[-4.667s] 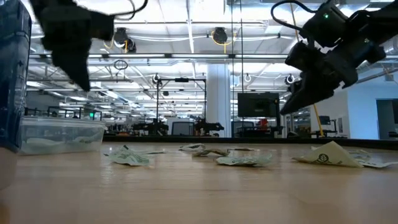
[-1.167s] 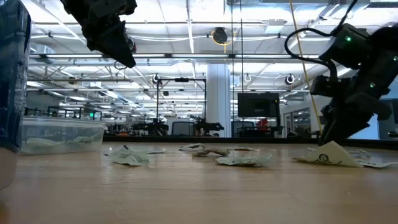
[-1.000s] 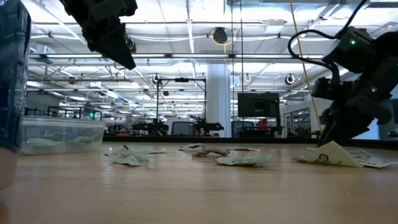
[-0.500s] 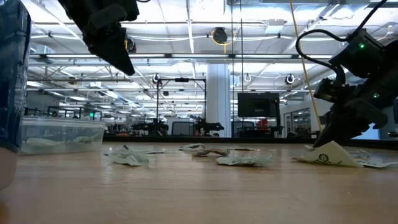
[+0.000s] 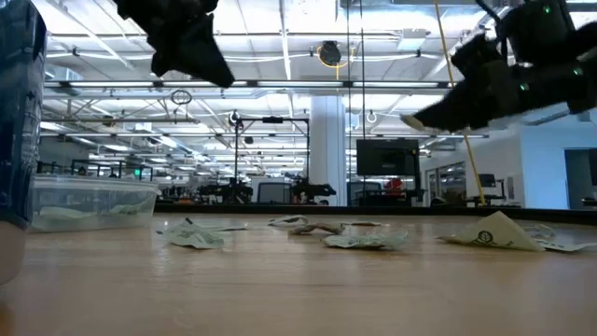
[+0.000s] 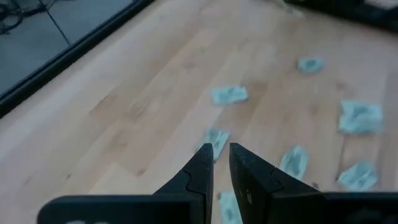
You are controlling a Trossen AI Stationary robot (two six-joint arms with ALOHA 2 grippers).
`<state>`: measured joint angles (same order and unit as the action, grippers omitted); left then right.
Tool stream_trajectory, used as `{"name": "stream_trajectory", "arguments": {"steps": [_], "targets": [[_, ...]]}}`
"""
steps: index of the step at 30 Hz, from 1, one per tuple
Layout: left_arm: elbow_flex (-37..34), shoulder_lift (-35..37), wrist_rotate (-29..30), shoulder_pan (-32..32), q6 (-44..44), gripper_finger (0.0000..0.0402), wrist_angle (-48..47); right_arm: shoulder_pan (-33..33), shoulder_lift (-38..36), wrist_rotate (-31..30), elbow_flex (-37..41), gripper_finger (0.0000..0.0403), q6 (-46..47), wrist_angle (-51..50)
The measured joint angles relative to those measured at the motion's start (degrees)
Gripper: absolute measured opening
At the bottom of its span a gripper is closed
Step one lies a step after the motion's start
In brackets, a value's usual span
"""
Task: Pick and place Stevia / Truvia into bins
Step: Put the stevia packet into the transparent container
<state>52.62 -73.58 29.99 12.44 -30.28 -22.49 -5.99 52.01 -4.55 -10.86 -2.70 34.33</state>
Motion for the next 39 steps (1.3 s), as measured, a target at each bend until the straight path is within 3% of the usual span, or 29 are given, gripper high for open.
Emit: {"name": "stream_trajectory", "arguments": {"steps": [6, 10, 16, 22, 27, 39], "targets": [[0.0, -0.7, -5.1, -3.2, -10.6, 0.0056, 2.8, 6.3, 8.0, -8.0, -11.0, 0.0001, -15.5, -3.6], [0.0, -2.3, -7.5, -5.1, -2.3, 0.0059, 2.9, 9.2, 17.0, -13.4, -18.1, 0.0001, -22.9, -5.5], [-0.1, -6.0, -9.5, -7.0, 4.7, 0.0092, 8.2, 9.4, 28.4, -14.5, -25.4, 0.0001, -24.8, -5.0], [0.0, -9.8, -12.1, -7.8, 6.0, 0.0144, 16.7, 9.4, 36.6, -16.6, -27.0, 0.0001, -29.3, 9.0], [0.0, -12.3, -12.0, -9.0, 6.6, 0.0165, 20.0, 9.4, 40.0, -16.6, -27.1, 0.0002, -30.0, 16.6], [0.0, -14.3, -15.4, -10.2, 9.0, 0.0168, 26.8, 9.3, 40.1, -16.5, -27.0, 0.0002, -32.8, 18.1]]}}
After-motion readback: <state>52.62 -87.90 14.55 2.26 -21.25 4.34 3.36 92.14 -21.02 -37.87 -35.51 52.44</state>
